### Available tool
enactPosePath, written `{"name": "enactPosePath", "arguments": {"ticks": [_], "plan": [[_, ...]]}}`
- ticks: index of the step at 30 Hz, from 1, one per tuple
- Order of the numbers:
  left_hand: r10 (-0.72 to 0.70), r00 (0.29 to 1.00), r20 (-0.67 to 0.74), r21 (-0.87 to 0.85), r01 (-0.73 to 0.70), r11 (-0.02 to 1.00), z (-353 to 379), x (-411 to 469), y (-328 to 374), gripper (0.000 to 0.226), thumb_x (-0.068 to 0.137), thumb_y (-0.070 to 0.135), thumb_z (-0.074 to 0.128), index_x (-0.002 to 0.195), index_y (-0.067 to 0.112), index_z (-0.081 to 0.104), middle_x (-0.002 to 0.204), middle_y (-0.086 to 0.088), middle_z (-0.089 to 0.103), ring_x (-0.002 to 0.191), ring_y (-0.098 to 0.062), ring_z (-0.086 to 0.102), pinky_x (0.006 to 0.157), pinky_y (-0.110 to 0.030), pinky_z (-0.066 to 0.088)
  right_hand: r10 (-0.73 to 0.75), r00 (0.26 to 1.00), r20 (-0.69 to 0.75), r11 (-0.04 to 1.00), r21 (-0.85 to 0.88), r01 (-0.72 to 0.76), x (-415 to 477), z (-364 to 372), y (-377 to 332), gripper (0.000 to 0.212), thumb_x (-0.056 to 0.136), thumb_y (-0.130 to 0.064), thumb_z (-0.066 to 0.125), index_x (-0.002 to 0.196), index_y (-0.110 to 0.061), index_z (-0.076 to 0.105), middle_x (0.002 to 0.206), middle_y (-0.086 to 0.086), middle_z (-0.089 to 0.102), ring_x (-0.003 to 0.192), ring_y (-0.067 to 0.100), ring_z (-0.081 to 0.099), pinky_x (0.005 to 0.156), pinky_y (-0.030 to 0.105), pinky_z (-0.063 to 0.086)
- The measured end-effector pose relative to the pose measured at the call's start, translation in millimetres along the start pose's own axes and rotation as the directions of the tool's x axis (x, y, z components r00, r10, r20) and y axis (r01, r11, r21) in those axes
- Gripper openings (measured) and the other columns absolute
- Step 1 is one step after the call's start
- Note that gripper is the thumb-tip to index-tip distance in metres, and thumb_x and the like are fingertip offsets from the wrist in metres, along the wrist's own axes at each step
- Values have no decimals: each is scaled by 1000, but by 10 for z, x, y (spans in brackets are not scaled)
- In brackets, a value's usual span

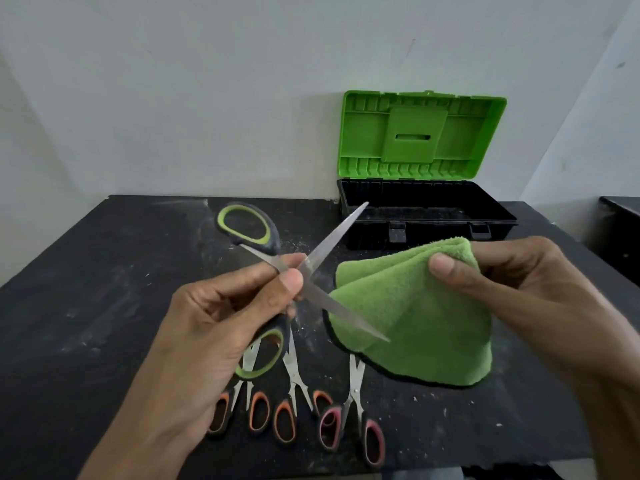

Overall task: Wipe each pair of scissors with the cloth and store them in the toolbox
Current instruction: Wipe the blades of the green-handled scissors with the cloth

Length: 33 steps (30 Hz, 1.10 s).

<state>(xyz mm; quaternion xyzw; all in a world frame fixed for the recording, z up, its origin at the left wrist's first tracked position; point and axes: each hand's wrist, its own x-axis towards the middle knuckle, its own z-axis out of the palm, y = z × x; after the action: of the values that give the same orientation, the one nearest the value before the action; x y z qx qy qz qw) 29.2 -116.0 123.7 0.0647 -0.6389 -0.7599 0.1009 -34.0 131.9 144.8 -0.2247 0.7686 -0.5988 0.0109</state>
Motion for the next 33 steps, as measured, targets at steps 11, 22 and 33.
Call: {"name": "enactPosePath", "arguments": {"ticks": [11, 22, 33], "plan": [[82, 948, 309, 304, -180, 935, -97, 52, 58, 12, 76, 18, 74, 74, 27, 82, 96, -3, 78, 107, -9, 69, 83, -13, 53, 55, 996, 72, 998, -29, -53, 43, -139, -54, 22, 87, -25, 68, 95, -28, 87, 102, 0, 84, 96, 18, 82, 78, 23, 64], [41, 896, 443, 387, -232, 893, -150, 81, 106, 12, 76, 22, 74, 85, 23, 83, 77, -6, 71, 109, -20, 70, 91, -33, 57, 50, 962, 268, 991, -137, -13, 66, -217, -75, 21, 87, -21, 71, 100, -25, 87, 108, -7, 83, 110, 9, 77, 88, 21, 61], [48, 859, 510, 536, -361, 764, -144, 68, 167, 22, 81, 41, 69, 90, 26, 81, 62, 7, 44, 53, -3, 40, 52, -14, 33, 78, 898, 433, 959, -277, 50, 153, 63, -79, 19, 88, -35, 76, 102, -29, 87, 106, -12, 83, 107, 14, 78, 93, 40, 62]]}}
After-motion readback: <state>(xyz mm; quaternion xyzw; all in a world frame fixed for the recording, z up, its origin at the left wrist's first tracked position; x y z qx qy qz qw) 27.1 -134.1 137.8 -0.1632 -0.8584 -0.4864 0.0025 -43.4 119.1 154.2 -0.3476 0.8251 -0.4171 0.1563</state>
